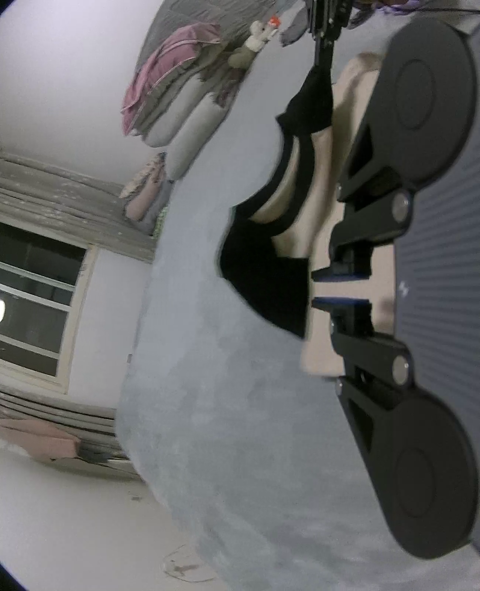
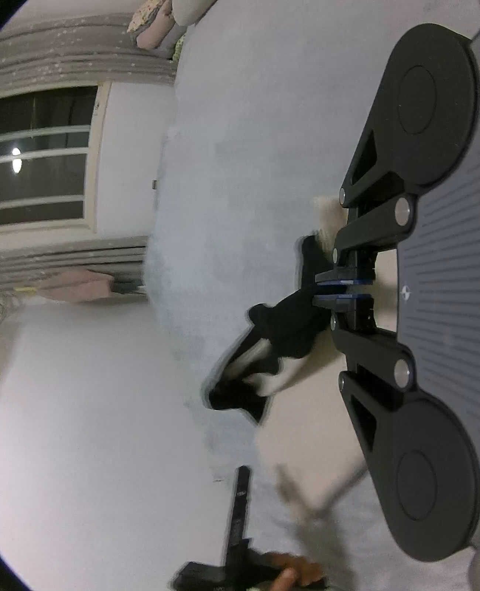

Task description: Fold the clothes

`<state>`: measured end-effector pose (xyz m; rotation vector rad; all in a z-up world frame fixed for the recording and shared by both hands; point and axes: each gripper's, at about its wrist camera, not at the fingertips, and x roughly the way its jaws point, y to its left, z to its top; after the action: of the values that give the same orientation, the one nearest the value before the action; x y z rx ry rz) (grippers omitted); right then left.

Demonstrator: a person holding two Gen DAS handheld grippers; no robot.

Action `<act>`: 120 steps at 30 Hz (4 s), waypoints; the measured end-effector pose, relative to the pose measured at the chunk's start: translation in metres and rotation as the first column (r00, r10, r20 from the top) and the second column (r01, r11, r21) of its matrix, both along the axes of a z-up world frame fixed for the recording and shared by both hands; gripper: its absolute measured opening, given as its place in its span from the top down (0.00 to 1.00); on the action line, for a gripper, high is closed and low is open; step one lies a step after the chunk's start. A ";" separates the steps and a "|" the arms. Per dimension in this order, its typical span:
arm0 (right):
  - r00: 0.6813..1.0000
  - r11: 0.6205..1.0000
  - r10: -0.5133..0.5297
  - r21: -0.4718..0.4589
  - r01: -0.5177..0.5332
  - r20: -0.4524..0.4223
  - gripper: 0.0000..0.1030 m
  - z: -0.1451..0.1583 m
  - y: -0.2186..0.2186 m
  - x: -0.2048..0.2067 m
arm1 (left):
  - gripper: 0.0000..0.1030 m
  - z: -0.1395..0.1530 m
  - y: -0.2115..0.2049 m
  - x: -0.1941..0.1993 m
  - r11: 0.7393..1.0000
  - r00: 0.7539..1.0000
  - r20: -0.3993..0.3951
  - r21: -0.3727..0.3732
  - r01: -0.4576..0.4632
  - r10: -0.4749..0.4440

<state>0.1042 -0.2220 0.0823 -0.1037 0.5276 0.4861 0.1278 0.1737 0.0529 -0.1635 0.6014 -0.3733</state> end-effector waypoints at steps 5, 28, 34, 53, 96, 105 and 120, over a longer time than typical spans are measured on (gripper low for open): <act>0.998 0.998 0.049 -0.038 -0.050 -0.034 0.94 -0.018 0.007 0.002 | 0.65 0.021 -0.013 0.021 0.999 0.999 0.045 -0.032 0.028 -0.027; 0.995 0.991 0.079 -0.101 -0.085 -0.064 0.94 -0.038 0.010 -0.003 | 0.91 -0.008 -0.092 0.162 0.967 0.978 -0.126 0.171 0.189 -0.169; 0.997 0.992 0.054 -0.107 -0.060 -0.052 0.94 -0.038 0.013 -0.004 | 0.93 0.015 -0.057 0.096 0.970 0.974 0.049 0.118 0.212 -0.219; 1.000 1.000 0.025 -0.009 -0.025 0.006 0.92 -0.023 0.007 -0.007 | 0.89 -0.032 -0.089 0.177 0.953 0.978 -0.182 0.263 0.150 -0.103; 0.977 0.942 0.197 -0.291 -0.167 0.078 0.87 -0.025 0.055 -0.009 | 0.88 0.007 -0.035 0.023 0.960 0.983 0.096 0.249 0.128 -0.156; 0.975 0.946 0.212 -0.266 -0.187 0.067 0.86 -0.027 0.066 -0.005 | 0.80 0.002 -0.032 0.011 0.970 0.983 0.092 0.197 0.140 -0.161; 0.974 0.933 0.182 -0.336 -0.129 0.132 0.73 -0.041 0.099 0.013 | 0.40 -0.016 -0.045 0.074 0.993 0.991 -0.127 -0.119 0.020 -0.036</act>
<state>0.1171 -0.1226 0.0412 -0.5024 0.4387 0.5377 0.2021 0.1286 0.0365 -0.2940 0.7103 -0.4278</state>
